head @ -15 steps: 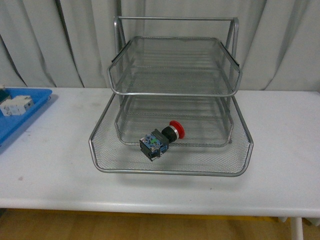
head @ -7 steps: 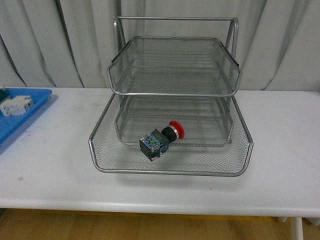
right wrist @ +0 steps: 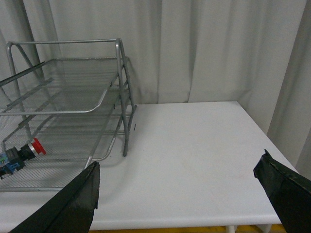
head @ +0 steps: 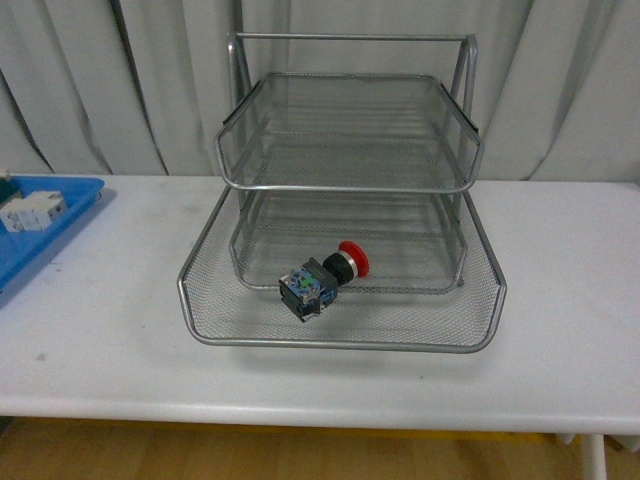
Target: Place button on rack with both arms
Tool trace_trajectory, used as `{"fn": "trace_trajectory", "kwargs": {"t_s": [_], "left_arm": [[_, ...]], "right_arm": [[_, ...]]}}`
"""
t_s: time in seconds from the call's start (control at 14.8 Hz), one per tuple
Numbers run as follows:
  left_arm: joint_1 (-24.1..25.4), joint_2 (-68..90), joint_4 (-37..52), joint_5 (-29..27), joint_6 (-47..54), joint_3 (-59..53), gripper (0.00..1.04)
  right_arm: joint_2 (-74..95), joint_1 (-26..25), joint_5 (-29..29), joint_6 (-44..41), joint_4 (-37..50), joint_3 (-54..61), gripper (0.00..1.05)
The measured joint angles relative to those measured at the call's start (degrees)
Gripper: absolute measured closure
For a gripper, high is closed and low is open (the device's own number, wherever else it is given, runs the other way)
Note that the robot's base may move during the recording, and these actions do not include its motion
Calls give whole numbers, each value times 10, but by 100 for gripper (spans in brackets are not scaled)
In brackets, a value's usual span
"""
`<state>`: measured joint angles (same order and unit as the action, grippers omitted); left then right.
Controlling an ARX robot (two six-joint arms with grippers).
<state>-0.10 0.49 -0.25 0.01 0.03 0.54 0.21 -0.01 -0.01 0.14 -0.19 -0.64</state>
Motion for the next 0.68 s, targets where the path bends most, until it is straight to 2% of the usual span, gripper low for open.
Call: {"fn": "trace_trajectory", "kwargs": {"t_s": [0.14,0.2,0.41,0.54,0.61,0.68], "left_arm": [[0,0,0,0,0,0,75],[0,0,0,0,0,0,63],[0,0,0,0,0,0,30],[0,0,1,0,0,0,12],[0,0,0,0,0,0,5],[0,0,0,0,0,0,8]], "right_arm": [[0,0,0,0,0,0,6],[42,0,-26,-24,-70,-25,6],[240,23,-62,-48,-25,-95,6],[365,31,-65,-37,6,-133,6],[447,50,-64,-18,26,-156,6],[490,61,-64,-6,35,-172,6]]}}
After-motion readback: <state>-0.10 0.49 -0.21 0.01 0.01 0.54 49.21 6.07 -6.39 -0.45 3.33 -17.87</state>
